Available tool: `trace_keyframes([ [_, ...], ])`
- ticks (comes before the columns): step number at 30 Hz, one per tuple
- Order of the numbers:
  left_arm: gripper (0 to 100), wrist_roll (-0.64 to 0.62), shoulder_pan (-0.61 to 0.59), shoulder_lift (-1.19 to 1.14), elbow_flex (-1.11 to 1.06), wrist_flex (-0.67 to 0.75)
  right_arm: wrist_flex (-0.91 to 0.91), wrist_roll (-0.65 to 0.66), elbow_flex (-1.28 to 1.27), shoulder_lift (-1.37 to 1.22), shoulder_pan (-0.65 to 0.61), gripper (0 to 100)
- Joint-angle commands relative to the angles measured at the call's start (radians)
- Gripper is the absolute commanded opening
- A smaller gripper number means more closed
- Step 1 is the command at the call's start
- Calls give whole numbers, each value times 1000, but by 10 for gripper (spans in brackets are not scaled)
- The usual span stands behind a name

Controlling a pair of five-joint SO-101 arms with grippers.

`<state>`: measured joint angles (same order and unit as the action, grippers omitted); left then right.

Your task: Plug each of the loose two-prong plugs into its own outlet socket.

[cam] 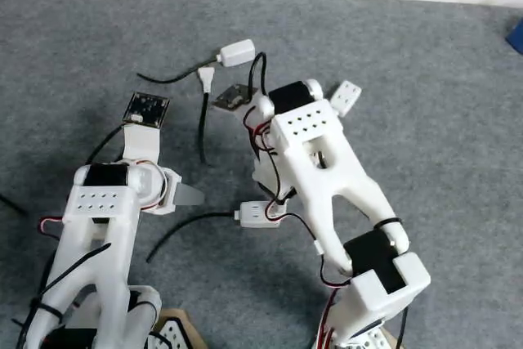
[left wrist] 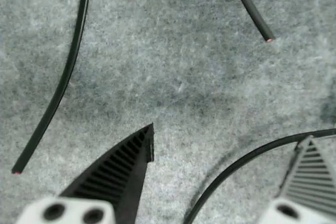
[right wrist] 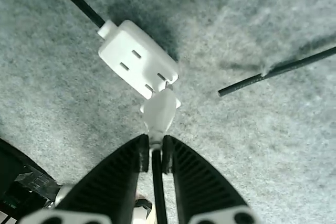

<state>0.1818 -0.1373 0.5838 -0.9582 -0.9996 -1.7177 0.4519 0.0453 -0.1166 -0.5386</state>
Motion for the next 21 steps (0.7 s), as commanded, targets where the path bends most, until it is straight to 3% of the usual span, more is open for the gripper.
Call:
trace_keyframes([
  [1, 401, -6, -2, 1, 2, 9, -5, 9, 35, 10, -8, 5],
  [15, 401, -6, -4, 1, 2, 9, -2, 5, 31, 7, -44, 5],
  [21, 401, -6, -4, 1, 2, 9, 97, 5, -87, 7, -42, 5],
])
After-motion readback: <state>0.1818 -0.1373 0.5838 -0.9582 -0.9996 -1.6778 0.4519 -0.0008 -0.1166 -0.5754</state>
